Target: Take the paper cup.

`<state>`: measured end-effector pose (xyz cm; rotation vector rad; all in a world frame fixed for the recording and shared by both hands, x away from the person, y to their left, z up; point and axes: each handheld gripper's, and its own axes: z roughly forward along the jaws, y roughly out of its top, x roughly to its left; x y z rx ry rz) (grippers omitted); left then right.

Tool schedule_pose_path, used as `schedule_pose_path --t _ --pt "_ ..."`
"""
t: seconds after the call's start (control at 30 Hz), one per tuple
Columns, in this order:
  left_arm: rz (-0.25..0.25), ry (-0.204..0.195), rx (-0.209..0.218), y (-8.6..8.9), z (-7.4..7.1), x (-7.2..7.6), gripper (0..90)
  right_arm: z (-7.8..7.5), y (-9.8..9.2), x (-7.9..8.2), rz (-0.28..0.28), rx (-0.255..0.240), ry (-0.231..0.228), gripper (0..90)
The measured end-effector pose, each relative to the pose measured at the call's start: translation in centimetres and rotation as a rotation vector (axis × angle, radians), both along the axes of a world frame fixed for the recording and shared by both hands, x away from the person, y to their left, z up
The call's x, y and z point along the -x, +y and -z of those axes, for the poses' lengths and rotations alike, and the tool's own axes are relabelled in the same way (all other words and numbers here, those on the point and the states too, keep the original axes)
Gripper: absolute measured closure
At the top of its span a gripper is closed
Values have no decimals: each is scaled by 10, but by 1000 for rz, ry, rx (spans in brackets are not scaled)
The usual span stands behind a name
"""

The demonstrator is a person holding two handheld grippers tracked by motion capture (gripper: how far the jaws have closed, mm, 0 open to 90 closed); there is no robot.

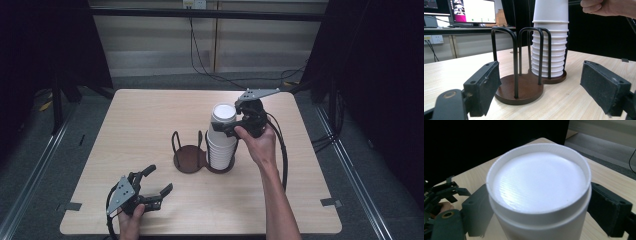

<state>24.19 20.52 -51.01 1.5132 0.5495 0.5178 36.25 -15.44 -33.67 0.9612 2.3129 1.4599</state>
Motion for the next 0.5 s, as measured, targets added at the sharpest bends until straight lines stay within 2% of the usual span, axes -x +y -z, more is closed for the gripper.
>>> schedule_pose_path --t 0.23,0.3,0.5 --pt "-2 -2 -1 0 0 0 159 -2 4 -3 -5 22 -6 156" --pt "-2 -4 -3 0 0 0 159 -6 5 -3 -8 29 -20 214" --pt "-2 -1 0 0 0 0 159 -6 7 -2 -1 38 -37 228"
